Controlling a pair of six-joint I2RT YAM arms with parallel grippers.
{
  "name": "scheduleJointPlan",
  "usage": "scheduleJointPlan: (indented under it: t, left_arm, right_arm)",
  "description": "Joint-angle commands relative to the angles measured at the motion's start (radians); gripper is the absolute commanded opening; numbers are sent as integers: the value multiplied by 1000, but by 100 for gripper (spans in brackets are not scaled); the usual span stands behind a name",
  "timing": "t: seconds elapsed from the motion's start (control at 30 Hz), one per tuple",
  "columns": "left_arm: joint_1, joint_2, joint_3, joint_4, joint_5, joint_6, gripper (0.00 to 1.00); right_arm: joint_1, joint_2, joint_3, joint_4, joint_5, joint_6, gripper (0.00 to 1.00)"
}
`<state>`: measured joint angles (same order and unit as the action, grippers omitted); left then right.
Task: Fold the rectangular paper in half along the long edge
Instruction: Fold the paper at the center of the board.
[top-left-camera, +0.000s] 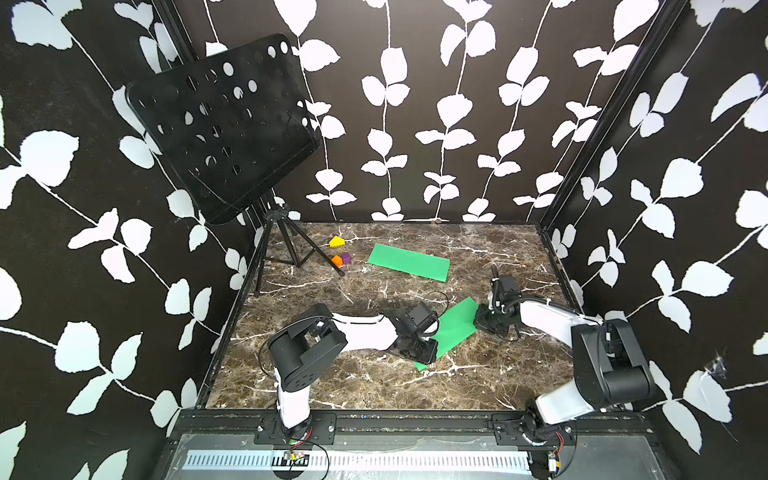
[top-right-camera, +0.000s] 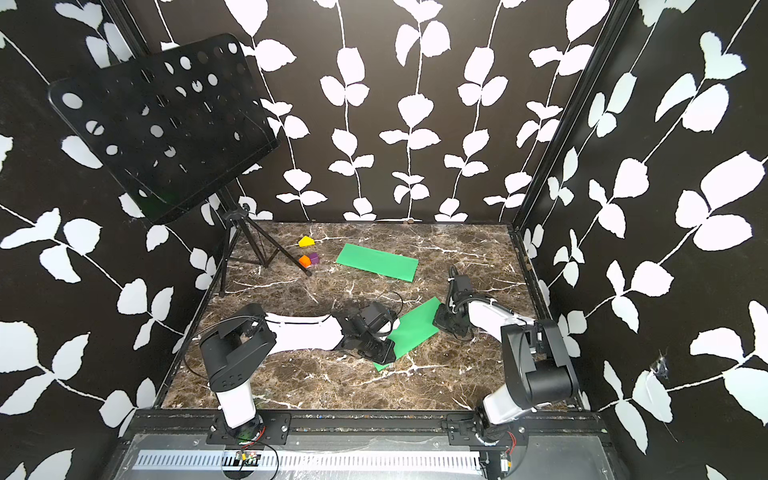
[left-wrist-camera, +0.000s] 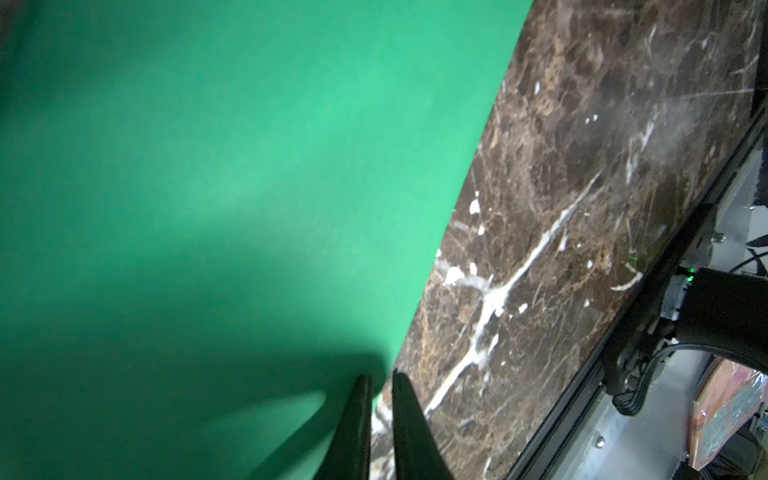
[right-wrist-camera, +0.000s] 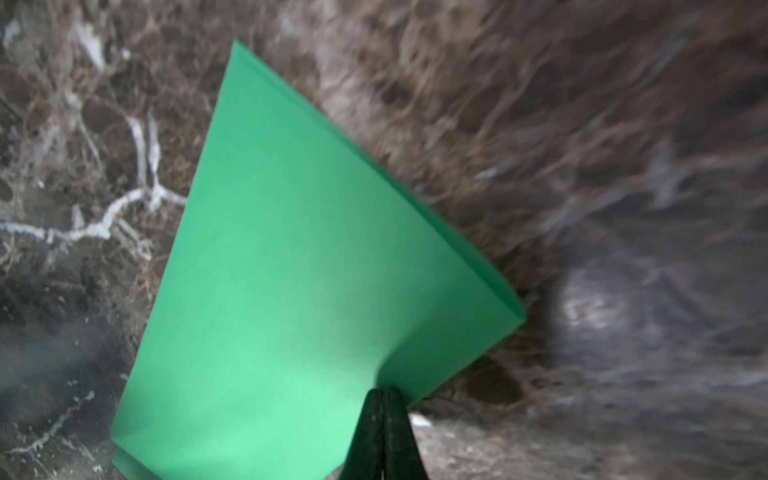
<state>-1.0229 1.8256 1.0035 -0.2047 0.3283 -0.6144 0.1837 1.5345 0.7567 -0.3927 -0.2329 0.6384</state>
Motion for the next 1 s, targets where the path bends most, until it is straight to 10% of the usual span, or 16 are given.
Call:
scheduleJointPlan:
  t: [0.0,0.97]
  left_arm:
    - [18,10,-51,-121,-81,-4,15]
    - [29,27,-72,-95,-71,-13,15]
  right_arm:
    - [-35,29,16,-57,76,-30,0]
    - [-221,89,72,-31,57,-87,0]
